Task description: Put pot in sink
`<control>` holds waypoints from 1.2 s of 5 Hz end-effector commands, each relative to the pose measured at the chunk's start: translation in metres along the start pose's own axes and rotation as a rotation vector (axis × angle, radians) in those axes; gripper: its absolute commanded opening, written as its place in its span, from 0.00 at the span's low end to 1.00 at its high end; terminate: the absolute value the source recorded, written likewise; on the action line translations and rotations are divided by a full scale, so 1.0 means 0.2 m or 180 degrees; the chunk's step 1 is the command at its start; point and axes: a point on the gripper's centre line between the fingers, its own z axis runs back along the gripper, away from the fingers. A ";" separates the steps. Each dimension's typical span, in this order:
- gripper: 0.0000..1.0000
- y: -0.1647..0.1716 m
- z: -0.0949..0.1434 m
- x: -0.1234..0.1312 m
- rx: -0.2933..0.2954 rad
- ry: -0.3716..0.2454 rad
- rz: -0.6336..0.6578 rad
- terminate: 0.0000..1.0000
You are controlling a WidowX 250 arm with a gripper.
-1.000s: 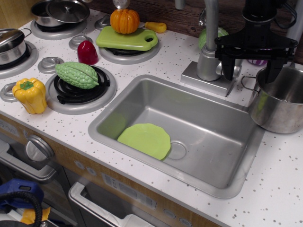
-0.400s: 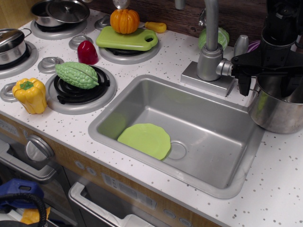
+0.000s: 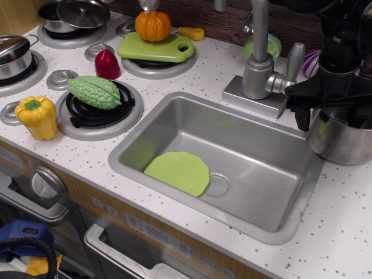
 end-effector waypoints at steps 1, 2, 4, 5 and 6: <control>0.00 0.01 0.00 0.05 -0.0042 -0.0133 0.0013 0.00; 0.00 0.03 -0.02 0.07 -0.0091 -0.0114 -0.0051 0.00; 0.00 0.17 0.19 0.16 0.0342 0.0050 -0.0366 0.00; 0.00 0.28 0.34 0.21 0.0605 0.0131 -0.0554 0.00; 0.00 0.35 0.40 0.20 0.0677 0.0141 -0.0636 0.00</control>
